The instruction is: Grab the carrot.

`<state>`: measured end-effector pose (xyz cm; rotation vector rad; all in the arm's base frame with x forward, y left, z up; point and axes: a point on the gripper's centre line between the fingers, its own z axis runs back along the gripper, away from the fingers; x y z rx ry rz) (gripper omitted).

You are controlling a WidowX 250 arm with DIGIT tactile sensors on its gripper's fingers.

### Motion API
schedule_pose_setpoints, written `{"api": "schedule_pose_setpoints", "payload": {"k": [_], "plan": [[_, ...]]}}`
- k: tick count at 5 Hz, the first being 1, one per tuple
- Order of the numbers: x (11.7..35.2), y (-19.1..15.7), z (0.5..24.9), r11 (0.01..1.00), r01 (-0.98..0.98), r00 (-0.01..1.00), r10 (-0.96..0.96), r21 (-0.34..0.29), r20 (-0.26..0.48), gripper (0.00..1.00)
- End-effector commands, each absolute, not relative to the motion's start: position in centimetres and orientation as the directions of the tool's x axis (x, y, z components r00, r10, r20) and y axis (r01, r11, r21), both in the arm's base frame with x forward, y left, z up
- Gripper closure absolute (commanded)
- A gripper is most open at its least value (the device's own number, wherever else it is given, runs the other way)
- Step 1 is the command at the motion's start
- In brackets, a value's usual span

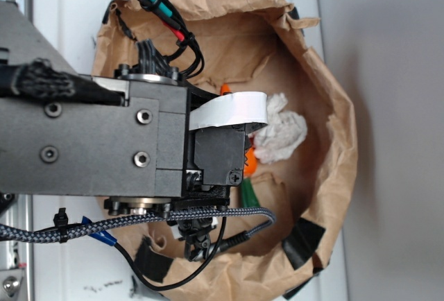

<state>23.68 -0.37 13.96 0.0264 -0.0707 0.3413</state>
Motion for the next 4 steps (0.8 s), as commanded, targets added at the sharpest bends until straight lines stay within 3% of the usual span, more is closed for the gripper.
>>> {"api": "schedule_pose_setpoints", "payload": {"k": [1,4], "plan": [[24.8,2.0,13.6,0.828,-0.559,0.82,0.56,-0.044,0.116,0.0],[31.8,3.9,8.6,0.636,-0.769,0.62,0.767,-0.065,0.165,0.0]]}}
